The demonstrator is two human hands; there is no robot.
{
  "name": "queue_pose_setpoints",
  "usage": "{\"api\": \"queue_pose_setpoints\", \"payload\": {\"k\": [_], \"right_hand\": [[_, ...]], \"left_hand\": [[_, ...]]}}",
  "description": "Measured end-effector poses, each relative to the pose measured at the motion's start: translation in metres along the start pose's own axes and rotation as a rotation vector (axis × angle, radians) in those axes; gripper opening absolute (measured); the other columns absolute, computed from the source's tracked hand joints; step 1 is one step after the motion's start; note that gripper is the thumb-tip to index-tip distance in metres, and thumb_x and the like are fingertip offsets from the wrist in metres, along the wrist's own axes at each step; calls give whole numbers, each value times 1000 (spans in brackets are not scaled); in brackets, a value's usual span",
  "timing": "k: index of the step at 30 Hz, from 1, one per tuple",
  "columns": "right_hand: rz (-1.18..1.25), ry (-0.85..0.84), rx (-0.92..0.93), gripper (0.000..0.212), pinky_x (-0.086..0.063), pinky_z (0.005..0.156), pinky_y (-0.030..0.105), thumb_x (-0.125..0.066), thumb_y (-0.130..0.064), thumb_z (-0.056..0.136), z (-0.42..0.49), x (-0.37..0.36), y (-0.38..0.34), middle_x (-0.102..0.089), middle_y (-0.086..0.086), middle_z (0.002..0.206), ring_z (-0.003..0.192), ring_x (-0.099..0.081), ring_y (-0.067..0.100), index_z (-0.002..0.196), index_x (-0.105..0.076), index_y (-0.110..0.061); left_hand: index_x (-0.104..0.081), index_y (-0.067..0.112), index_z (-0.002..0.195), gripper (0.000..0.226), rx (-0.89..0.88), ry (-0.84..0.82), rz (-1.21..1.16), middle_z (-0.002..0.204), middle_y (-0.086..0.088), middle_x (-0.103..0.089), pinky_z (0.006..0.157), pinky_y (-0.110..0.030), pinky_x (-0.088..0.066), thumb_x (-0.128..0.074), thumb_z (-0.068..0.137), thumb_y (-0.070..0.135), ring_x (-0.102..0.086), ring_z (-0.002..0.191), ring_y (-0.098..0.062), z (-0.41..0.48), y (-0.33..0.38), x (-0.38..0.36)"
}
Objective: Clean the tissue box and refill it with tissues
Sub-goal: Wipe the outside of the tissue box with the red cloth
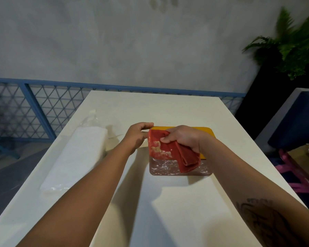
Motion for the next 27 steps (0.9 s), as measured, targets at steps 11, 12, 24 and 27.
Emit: {"api": "queue_pose_setpoints", "payload": {"k": [11, 12, 24, 27], "right_hand": [[490, 8, 64, 23, -56, 63, 33, -54, -12, 83, -41, 45, 50, -69, 14, 82, 65, -66, 23, 105, -60, -6], [627, 43, 91, 33, -56, 63, 34, -55, -12, 76, -45, 53, 60, -69, 14, 81, 65, -67, 23, 108, -58, -3], [1102, 573, 115, 30, -47, 63, 36, -38, 10, 76, -103, 44, 160, -60, 18, 83, 71, -57, 28, 99, -56, 2], [1104, 636, 128, 27, -48, 63, 38, -38, 10, 82, -108, 31, 166, -60, 19, 85, 69, -60, 30, 99, -57, 0]], "left_hand": [[-56, 8, 128, 36, -40, 109, 131, 127, -8, -59, 91, -26, -40, -56, 91, 4, -54, 111, -15, -5, -2, -7], [-55, 8, 128, 36, -47, 131, 148, 127, -8, -58, 90, -26, -40, -54, 92, 4, -53, 109, -14, -6, -1, -10], [-63, 27, 115, 26, -297, 217, 515, 133, 0, -50, 98, -30, -37, -54, 94, 16, -46, 123, -17, -34, 4, -27], [-66, 31, 110, 26, -328, 156, 625, 136, 2, -48, 102, -33, -35, -59, 90, 16, -43, 127, -17, -39, 11, -33]]}}
Point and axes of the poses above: each hand's wrist, its own z-axis towards the middle knuckle, its own x-axis out of the back of the hand, y = z × x, the point moved 1 cm from there along z, towards the middle knuckle
